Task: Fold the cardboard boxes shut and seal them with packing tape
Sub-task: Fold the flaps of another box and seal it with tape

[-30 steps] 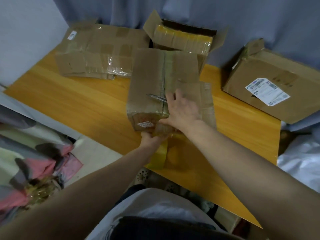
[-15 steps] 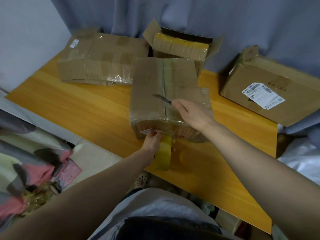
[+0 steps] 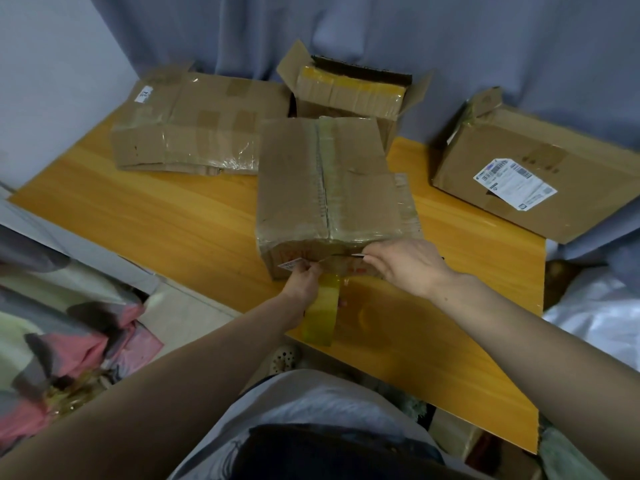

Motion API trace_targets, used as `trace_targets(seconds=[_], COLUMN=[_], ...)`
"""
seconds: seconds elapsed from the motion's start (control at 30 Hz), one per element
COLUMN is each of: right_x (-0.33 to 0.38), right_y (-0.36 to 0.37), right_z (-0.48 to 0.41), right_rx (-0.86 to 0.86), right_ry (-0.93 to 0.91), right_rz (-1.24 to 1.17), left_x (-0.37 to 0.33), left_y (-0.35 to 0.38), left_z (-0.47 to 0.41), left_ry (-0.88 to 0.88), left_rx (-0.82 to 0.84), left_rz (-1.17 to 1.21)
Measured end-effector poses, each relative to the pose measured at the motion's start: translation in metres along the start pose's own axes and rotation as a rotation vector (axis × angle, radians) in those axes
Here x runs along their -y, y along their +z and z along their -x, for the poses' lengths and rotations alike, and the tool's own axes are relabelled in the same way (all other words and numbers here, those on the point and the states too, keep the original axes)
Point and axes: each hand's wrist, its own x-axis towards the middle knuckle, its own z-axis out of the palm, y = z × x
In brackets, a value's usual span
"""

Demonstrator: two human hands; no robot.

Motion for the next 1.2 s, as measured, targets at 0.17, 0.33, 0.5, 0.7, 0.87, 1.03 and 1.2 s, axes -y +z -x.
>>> trace_targets(seconds=[0.17,0.33,0.5,0.7,0.87,1.03,1.2], right_x=[0.009,0.013,0.018,-0.013,-0.027,-0.003,0.018], right_y=[0.004,0.009,0.012,0.062,0.088,0.063,0.013], right_z=[-0.006,-0.012,-0.011,-0.005,0.009,0.023,-0.003], right_rx=[0.016,0.05,0.106,0.27,0.38,-0.365,-0.596], right_ry=[0.043,0.043,0.04,0.262,0.313,0.041,-0.15], right_rz=[0.126,0.27,0.382,-0.033,-0.116,-0.067,-0.113], left_x=[0.003,-0.005,0.021,0.005,-0.008,0.015,0.032], left_y=[0.001,0.006,0.0,0.008,0.013,0.005,0.001], left_z=[-0.007,0.001,-0.048,-0.008,0.012,-0.021,-0.05], left_ry=[-0.028,-0.039,-0.051,-0.062,-0.044,-0.039,-0.041], left_rx=[-0.059,-0.07,-0.069,-0.024,-0.055,-0.067,-0.081], left_rz=[-0.005,0.0,-0.075,-0.058,0.002,-0.081,-0.105])
